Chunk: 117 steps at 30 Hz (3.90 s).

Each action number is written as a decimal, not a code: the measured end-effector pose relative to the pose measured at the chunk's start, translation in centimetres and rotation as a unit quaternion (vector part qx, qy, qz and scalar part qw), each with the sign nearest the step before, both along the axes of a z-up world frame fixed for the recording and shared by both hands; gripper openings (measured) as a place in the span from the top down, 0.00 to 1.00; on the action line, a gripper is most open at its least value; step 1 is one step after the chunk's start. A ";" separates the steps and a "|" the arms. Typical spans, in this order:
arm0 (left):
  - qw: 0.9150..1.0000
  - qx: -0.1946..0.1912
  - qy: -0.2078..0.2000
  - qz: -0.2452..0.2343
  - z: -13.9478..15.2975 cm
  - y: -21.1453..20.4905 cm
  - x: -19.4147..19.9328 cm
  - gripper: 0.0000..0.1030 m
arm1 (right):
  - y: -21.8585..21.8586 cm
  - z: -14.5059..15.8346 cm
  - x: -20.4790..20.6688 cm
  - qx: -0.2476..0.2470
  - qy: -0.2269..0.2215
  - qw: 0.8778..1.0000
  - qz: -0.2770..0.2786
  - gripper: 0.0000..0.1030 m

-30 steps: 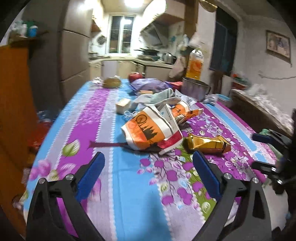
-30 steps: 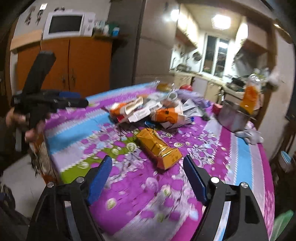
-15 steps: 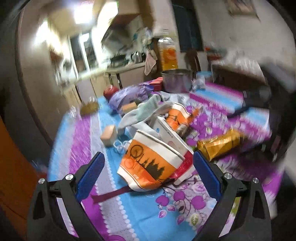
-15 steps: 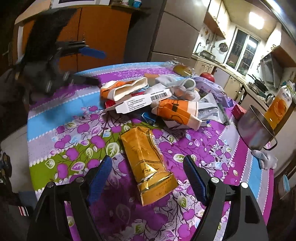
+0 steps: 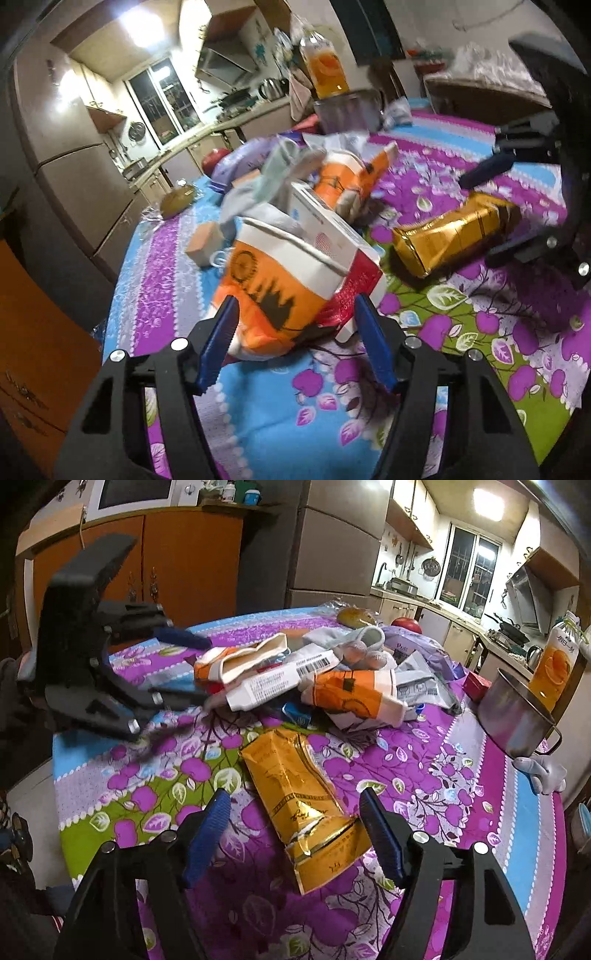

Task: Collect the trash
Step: 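Grasp the gold snack wrapper with the right gripper while the left grasps the orange paper cup, then carry the cup and gold wrapper with both grippers over the green basin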

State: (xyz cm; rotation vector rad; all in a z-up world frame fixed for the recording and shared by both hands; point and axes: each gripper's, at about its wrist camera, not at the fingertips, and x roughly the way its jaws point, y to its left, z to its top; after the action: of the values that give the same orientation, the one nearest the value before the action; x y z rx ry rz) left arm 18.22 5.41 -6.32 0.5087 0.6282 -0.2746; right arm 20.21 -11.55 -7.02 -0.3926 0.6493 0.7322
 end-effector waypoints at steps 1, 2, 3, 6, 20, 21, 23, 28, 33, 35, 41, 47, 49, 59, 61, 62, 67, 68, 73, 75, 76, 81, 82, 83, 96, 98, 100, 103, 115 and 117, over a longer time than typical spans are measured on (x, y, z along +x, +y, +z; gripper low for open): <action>1.000 0.003 0.001 0.006 -0.1 -0.2 0.3 0.40 | 0.0 0.0 0.1 0.001 0.002 1.000 -0.001 0.30; 1.000 0.005 0.003 0.013 -0.3 -0.2 0.5 0.40 | 0.2 0.0 0.2 -0.001 0.004 1.000 -0.001 0.31; 1.000 0.004 0.011 0.023 -0.2 -0.1 1.1 0.41 | 0.3 -0.1 0.3 -0.003 0.006 1.000 -0.001 0.34; 0.999 -0.015 0.034 0.032 0.2 0.1 1.8 0.56 | 0.5 -0.1 0.5 -0.003 0.012 1.000 0.001 0.39; 0.988 -0.100 -0.021 0.117 3.2 2.6 -0.7 0.92 | -1.0 1.0 -1.1 0.052 0.025 0.997 -0.053 0.94; 0.985 -0.109 -0.029 0.129 3.5 2.7 -1.2 0.92 | -1.4 1.3 -1.5 0.065 0.021 0.995 -0.067 1.00; 0.981 -0.128 -0.043 0.139 4.3 2.6 -2.3 0.92 | -2.2 1.8 -2.2 0.087 0.017 0.993 -0.082 1.00; 0.975 -0.163 -0.047 0.141 4.7 2.2 -3.7 0.92 | -2.3 0.9 -3.0 0.067 0.025 0.993 -0.092 0.97; 0.975 -0.168 -0.044 0.139 4.5 1.7 -4.2 0.92 | -2.2 1.7 -2.5 0.055 0.020 0.995 -0.077 0.21; 0.974 -0.176 -0.042 0.137 4.4 1.8 -4.4 0.92 | -1.5 1.4 -1.4 0.041 0.041 0.996 -0.067 0.21; 0.973 -0.189 -0.030 0.129 3.8 1.3 -4.7 0.92 | 0.1 -0.8 2.3 -0.009 0.088 0.992 -0.091 0.53; 0.971 -0.187 -0.049 0.141 3.7 0.4 -5.6 0.92 | -0.3 -0.4 -0.3 0.015 0.054 0.992 -0.117 0.67; 0.968 -0.188 -0.064 0.157 4.1 0.2 -6.2 0.92 | -1.1 0.5 -1.4 0.049 0.039 0.989 -0.134 0.76; 0.953 -0.196 -0.137 0.184 6.8 -2.9 -9.2 0.92 | -2.7 6.6 -6.9 0.123 -0.115 0.964 -0.206 0.75; 0.954 -0.198 -0.138 0.181 7.0 -3.7 -9.2 0.92 | -3.3 7.8 -7.3 0.129 -0.135 0.958 -0.219 0.74; 0.954 -0.198 -0.138 0.179 7.2 -4.0 -9.2 0.92 | -3.6 8.3 -7.6 0.131 -0.141 0.956 -0.224 0.74; 0.954 -0.204 -0.141 0.169 8.0 -5.3 -9.4 0.92 | -5.1 9.6 -8.9 0.135 -0.153 0.949 -0.242 0.73; 0.954 -0.206 -0.141 0.165 8.2 -5.7 -9.4 0.92 | -5.5 9.8 -9.4 0.136 -0.155 0.947 -0.246 0.73; 0.956 -0.211 -0.143 0.145 8.9 -7.6 -9.6 0.92 | -7.6 10.7 -10.9 0.143 -0.161 0.939 -0.268 0.73; 0.957 -0.215 -0.143 0.135 9.2 -8.6 -9.4 0.92 | -8.7 11.0 -11.3 0.144 -0.165 0.935 -0.278 0.73; 0.957 -0.216 -0.143 0.128 9.4 -9.3 -9.4 0.92 | -9.2 11.2 -11.4 0.143 -0.166 0.934 -0.283 0.73; 0.960 -0.223 -0.141 0.090 10.1 -12.5 -8.9 0.92 | -13.0 12.1 -12.5 0.140 -0.175 0.921 -0.319 0.73; 0.961 -0.224 -0.140 0.083 10.2 -13.2 -8.8 0.92 | -14.2 12.4 -12.7 0.138 -0.178 0.917 -0.330 0.73; 0.961 -0.226 -0.139 0.076 10.2 -13.7 -8.9 0.92 | -15.0 12.6 -12.9 0.136 -0.179 0.914 -0.337 0.73; 0.963 -0.238 -0.119 -0.047 11.2 -26.7 -7.8 0.92 | -30.9 13.3 -16.9 0.101 -0.190 0.855 -0.471 0.73; 0.962 -0.238 -0.115 -0.063 11.3 -28.6 -7.7 0.92 | -33.3 13.0 -17.5 0.096 -0.188 0.847 -0.488 0.73; 0.962 -0.239 -0.108 -0.081 11.2 -31.0 -7.8 0.92 | -35.9 12.7 -18.4 0.090 -0.185 0.837 -0.507 0.73; 0.961 -0.237 -0.096 -0.104 11.0 -34.0 -7.8 0.92 | -39.1 12.1 -19.1 0.081 -0.177 0.825 -0.530 0.73; 0.963 -0.213 -0.019 -0.165 8.0 -43.3 -6.5 0.92 | -50.2 6.9 -18.5 0.072 -0.061 0.799 -0.594 0.72; 0.963 -0.208 0.002 -0.170 7.3 -44.6 -6.1 0.92 | -51.4 5.7 -17.3 0.075 -0.029 0.801 -0.594 0.72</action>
State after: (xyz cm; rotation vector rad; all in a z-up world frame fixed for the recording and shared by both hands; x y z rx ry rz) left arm 12.16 -39.22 0.99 0.2066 0.4668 -0.7157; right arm 2.91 -62.91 -1.36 0.1821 0.6332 -0.4421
